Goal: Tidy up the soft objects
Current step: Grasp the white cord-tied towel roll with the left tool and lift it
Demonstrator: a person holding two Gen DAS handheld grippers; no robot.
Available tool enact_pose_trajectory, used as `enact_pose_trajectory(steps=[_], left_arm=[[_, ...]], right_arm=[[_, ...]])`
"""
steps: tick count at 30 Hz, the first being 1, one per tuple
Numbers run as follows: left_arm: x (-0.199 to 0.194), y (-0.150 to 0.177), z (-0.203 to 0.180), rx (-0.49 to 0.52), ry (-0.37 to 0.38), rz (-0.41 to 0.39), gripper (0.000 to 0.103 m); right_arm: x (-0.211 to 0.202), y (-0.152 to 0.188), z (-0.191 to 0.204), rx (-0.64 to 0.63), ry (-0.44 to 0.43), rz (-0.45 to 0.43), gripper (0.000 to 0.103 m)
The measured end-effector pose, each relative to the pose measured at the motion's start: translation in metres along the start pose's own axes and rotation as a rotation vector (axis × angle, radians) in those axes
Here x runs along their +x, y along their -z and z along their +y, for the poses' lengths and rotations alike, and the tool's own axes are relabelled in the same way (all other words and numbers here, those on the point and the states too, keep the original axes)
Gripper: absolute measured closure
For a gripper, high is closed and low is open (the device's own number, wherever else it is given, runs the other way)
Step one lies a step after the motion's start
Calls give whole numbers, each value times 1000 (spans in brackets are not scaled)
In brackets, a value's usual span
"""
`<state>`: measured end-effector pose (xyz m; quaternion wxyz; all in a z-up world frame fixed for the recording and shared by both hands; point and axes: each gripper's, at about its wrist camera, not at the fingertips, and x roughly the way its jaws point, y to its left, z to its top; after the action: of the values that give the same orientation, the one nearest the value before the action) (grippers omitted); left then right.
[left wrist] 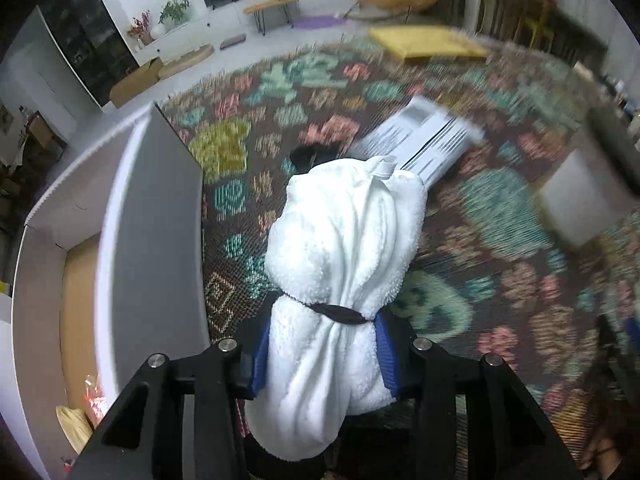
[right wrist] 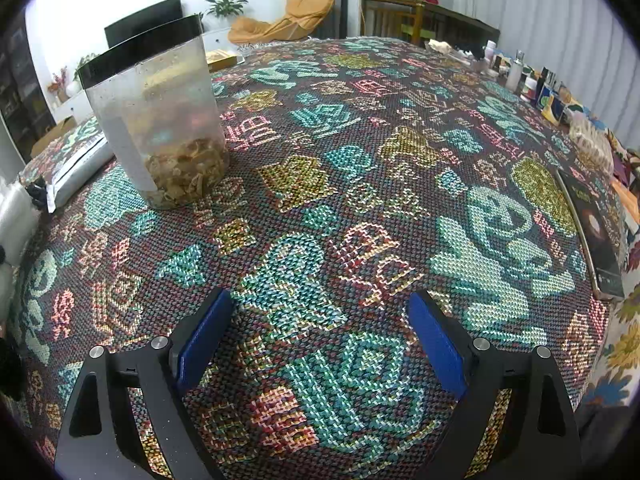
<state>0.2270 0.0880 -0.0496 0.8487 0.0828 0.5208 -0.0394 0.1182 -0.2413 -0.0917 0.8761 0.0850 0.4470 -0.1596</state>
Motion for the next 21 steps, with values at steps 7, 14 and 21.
enact_pose_trajectory(steps=[7, 14, 21], left_arm=[[-60, 5, -34, 20, 175, -51, 59], [-39, 25, -88, 38, 240, -3, 53], [-9, 38, -109, 48, 234, 32, 20]], right_arm=[[0, 0, 0, 0, -1, 0, 11], [0, 0, 0, 1, 0, 0, 11], [0, 0, 0, 1, 0, 0, 11]])
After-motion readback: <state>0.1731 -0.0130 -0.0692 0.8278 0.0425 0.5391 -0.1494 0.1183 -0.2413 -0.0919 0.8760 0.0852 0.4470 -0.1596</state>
